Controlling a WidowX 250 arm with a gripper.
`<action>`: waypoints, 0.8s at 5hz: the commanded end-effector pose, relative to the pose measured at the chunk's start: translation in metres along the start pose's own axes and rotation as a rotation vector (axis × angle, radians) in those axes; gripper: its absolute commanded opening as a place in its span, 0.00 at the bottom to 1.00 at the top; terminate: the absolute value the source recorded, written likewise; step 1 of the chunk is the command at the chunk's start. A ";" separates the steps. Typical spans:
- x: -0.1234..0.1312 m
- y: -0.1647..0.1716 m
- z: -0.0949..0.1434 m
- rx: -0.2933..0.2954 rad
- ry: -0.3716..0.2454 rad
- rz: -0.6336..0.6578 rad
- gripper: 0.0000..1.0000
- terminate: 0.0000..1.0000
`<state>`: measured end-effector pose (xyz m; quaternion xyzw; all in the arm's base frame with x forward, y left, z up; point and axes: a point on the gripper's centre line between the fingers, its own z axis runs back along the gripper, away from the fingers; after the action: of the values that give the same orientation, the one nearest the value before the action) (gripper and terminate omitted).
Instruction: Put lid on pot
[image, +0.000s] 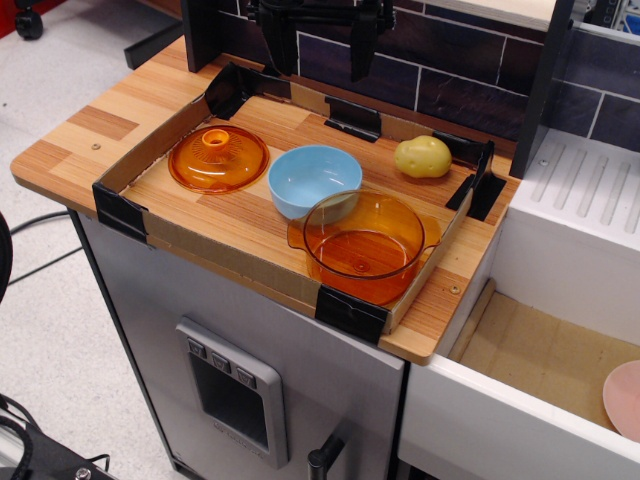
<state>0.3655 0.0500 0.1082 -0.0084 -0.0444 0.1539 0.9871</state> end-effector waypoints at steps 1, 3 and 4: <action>0.000 0.000 0.000 0.000 0.000 0.000 1.00 0.00; 0.009 0.053 -0.007 -0.020 -0.084 -0.056 1.00 0.00; 0.031 0.086 -0.002 -0.045 -0.072 -0.110 1.00 0.00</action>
<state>0.3634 0.1361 0.0877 -0.0321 -0.0522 0.1011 0.9930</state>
